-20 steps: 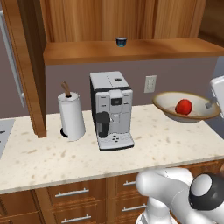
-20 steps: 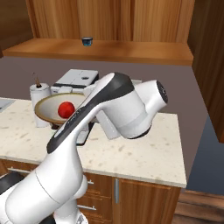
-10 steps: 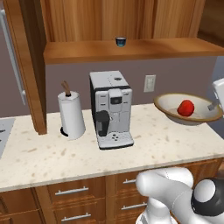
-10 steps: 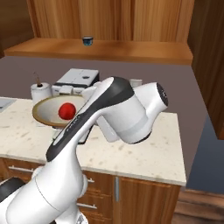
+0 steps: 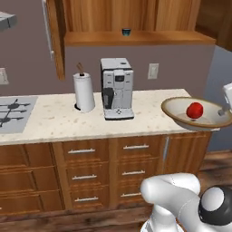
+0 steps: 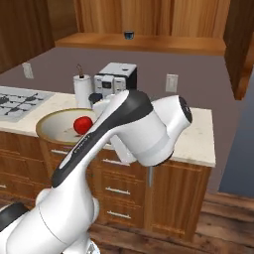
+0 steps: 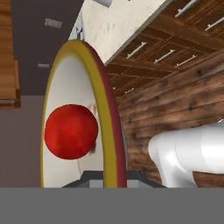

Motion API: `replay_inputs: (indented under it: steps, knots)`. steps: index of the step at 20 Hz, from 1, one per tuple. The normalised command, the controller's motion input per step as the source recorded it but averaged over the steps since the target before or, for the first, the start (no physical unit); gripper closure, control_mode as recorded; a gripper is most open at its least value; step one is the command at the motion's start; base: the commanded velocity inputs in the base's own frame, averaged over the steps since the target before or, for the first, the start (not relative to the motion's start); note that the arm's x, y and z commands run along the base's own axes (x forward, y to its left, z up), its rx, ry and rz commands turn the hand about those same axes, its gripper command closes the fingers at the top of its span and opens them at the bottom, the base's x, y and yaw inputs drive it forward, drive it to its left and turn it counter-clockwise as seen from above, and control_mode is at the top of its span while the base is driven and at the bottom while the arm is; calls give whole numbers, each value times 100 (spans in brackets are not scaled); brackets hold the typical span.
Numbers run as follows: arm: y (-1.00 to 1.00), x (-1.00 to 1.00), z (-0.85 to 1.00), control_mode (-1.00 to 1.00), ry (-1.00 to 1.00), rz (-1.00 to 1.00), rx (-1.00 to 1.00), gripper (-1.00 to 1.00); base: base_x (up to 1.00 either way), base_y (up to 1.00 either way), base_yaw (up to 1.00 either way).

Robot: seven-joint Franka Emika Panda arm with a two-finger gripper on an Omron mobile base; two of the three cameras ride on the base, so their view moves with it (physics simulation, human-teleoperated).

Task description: Pick the tomato from the cabinet and place it in the bowl. Then pick the bowl and place it in the sink. Then turn on the sink facuet.

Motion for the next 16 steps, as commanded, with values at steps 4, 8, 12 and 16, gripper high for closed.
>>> replay_inputs:
  steps: [4,8,12,16]
  knots:
    - [0,0,0,100,0,0,0,100,-57,9,82]
    - [0,0,0,100,0,0,0,100,-21,2,98]
    - [0,0,0,100,0,0,0,100,-16,14,97]
    - [0,0,0,100,0,0,0,100,0,34,84]
